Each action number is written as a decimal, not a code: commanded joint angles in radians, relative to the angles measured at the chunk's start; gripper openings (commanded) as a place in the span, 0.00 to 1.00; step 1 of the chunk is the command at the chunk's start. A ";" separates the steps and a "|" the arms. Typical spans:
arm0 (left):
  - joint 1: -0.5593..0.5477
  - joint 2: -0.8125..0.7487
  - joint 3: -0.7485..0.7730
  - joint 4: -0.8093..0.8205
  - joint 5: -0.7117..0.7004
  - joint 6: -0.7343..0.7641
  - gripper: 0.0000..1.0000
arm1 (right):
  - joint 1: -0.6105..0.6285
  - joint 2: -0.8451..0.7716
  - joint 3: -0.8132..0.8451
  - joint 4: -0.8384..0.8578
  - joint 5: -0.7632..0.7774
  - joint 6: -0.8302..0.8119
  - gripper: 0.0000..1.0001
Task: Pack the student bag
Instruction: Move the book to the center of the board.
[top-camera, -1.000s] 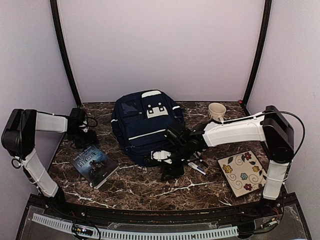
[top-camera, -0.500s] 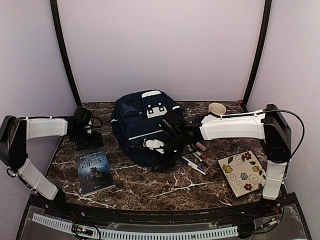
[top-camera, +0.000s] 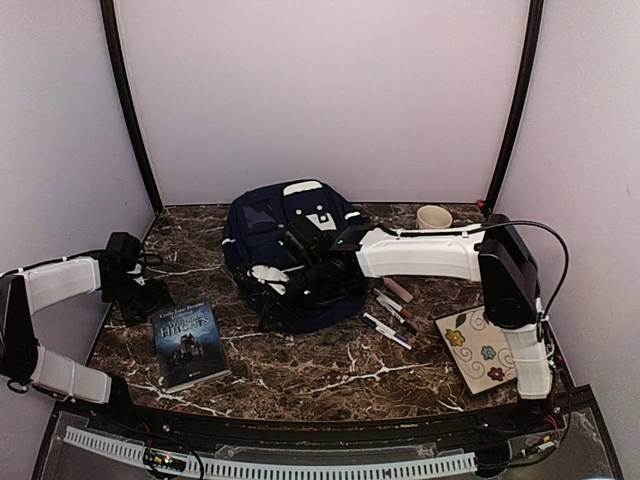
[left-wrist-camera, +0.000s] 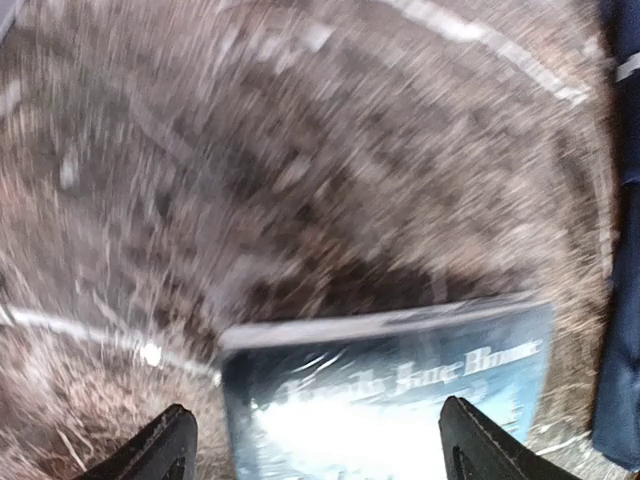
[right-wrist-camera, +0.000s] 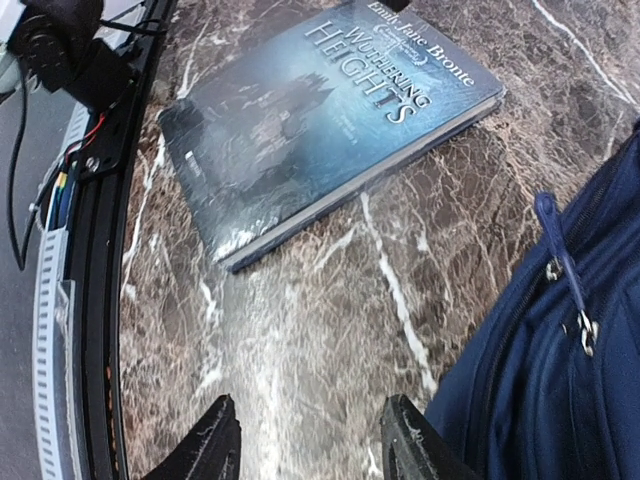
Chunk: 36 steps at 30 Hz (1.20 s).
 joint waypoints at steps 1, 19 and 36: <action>0.019 0.004 -0.044 -0.011 0.081 -0.032 0.87 | 0.025 0.098 0.135 0.043 -0.056 0.107 0.48; -0.113 -0.001 -0.198 0.212 0.309 -0.172 0.70 | 0.041 0.293 0.225 -0.015 -0.107 0.116 0.48; -0.427 -0.152 -0.328 0.114 0.334 -0.321 0.74 | -0.051 0.273 0.128 -0.035 -0.140 0.193 0.50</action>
